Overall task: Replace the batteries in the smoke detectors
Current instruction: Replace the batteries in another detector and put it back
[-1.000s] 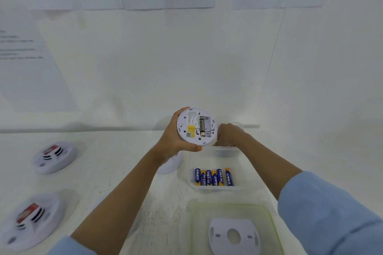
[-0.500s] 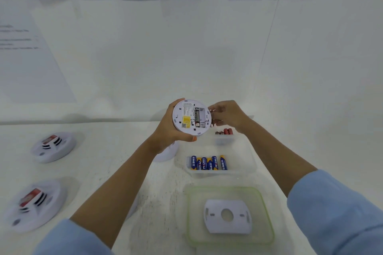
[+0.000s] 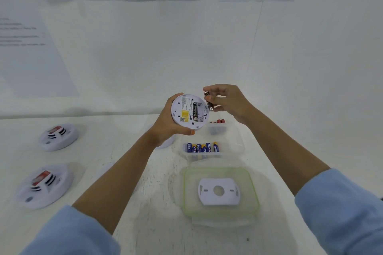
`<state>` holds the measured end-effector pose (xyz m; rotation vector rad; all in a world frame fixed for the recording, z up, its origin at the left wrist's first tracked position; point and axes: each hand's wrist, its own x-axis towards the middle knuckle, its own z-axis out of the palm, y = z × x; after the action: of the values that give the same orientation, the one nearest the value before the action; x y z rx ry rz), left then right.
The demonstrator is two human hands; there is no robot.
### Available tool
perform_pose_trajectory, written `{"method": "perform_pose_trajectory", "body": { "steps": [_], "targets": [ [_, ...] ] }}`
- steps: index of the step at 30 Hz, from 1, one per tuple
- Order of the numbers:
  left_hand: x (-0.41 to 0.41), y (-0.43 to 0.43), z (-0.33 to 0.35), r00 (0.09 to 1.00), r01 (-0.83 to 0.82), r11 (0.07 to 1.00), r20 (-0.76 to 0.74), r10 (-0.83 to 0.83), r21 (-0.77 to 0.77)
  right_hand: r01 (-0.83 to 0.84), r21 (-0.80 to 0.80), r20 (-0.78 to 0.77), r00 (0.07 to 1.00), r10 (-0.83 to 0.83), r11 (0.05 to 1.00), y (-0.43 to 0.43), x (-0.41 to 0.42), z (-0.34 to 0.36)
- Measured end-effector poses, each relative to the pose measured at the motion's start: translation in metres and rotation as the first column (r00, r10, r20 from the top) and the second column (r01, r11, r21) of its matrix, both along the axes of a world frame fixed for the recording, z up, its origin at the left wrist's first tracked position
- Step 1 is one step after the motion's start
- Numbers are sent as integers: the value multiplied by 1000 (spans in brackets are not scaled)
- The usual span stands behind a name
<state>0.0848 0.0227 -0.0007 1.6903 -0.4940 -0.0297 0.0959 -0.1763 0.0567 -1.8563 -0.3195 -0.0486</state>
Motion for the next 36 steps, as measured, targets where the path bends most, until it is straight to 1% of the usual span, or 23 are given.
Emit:
{"method": "perform_pose_trajectory", "body": {
  "steps": [4,6,9,13,15,17,20,24,28,31,33,36],
  "targets": [
    [-6,0,1,1000,6,1000,-7,-6,-12,-97,-178,25,994,103,979,-1,-6,10],
    [-8,1,2,1000,6,1000,-9,-7,-17,-113,-282,65,989,136,953,-3,-9,18],
    [-11,2,3,1000,12,1000,-5,-12,-16,-103,-465,101,980,169,879,-4,-11,32],
    [-15,0,6,999,31,998,-16,-32,-54,-78,-657,113,973,200,750,4,-9,42],
    [-15,-1,7,999,40,998,-13,-41,-54,-56,-709,127,970,206,703,10,-9,43],
    [-14,-1,8,999,41,999,5,-41,-28,-45,-727,135,969,207,685,14,-9,42],
    [-12,-2,8,999,39,999,15,-39,-5,0,-725,189,961,199,689,16,-7,38],
    [-15,-4,5,999,51,998,1,-51,-35,39,-608,248,958,144,793,16,-11,28],
    [-15,-4,3,998,58,997,0,-58,-40,95,-495,314,947,76,864,13,-18,13],
    [-17,-5,3,999,45,997,7,-45,-56,153,-358,299,953,-42,921,11,-23,3],
    [-19,-7,4,999,46,996,13,-45,-81,180,-295,289,953,-92,938,12,-26,-3],
    [-20,-8,6,999,47,991,18,-45,-126,168,-251,255,961,-103,953,15,-30,-8]
  ]
}}
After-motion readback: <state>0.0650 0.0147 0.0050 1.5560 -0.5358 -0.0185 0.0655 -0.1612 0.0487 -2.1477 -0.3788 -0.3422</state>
